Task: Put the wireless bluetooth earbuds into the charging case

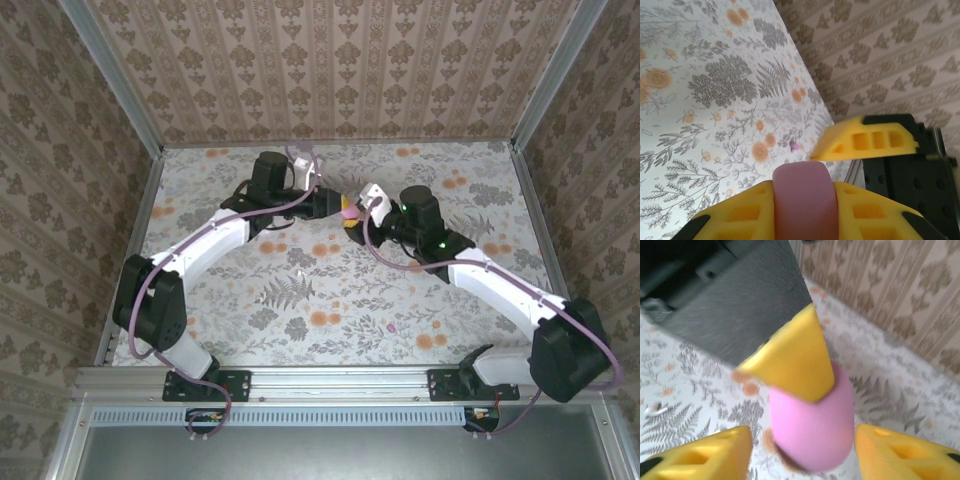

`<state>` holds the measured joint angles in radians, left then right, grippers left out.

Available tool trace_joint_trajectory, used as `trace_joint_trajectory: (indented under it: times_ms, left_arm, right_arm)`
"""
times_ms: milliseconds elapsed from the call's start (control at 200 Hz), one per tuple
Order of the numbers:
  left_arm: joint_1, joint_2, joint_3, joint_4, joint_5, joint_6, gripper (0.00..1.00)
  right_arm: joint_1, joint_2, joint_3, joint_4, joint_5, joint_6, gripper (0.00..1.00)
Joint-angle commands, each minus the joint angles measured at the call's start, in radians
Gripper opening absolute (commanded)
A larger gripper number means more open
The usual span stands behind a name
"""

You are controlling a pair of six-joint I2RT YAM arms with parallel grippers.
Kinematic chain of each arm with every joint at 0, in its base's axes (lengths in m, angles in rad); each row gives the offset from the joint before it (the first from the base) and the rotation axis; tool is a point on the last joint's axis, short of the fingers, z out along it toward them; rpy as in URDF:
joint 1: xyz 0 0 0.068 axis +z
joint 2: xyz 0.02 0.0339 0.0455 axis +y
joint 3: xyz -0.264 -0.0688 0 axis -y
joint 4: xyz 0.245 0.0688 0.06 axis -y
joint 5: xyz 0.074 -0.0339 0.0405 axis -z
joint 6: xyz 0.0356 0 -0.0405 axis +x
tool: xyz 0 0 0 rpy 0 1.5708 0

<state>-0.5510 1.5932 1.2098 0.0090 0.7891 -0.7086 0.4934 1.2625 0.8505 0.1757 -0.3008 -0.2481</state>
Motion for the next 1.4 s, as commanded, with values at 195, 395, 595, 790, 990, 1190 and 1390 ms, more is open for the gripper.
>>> trace_joint_trajectory:
  times_ms: [195,395,595,790,990,1190,1390]
  left_arm:
    - [0.059,-0.106,-0.061,0.303,0.009,-0.343,0.1]
    - [0.074,-0.13,-0.079,0.337,0.001,-0.418,0.08]
    - [0.084,-0.142,-0.105,0.393,-0.004,-0.482,0.08]
    - [0.085,-0.15,-0.103,0.4,-0.005,-0.499,0.08]
    - [0.085,-0.156,-0.106,0.399,-0.007,-0.504,0.08]
    - [0.083,-0.156,-0.113,0.409,0.0,-0.505,0.08]
    - [0.078,-0.133,-0.116,0.478,0.039,-0.539,0.08]
  right_arm:
    - [-0.221,-0.043,-0.164,0.572,-0.311,0.438,0.64]
    - [-0.211,0.005,0.029,0.189,-0.405,0.311,0.73]
    - [-0.192,0.05,0.092,0.174,-0.458,0.288,0.75]
    - [-0.141,-0.006,0.014,0.249,-0.363,0.126,0.87]
    - [-0.147,-0.001,0.055,0.192,-0.363,0.185,1.0]
    - [-0.141,0.007,-0.03,0.343,-0.384,0.072,0.93]
    - [-0.12,0.04,0.026,0.304,-0.375,-0.026,0.8]
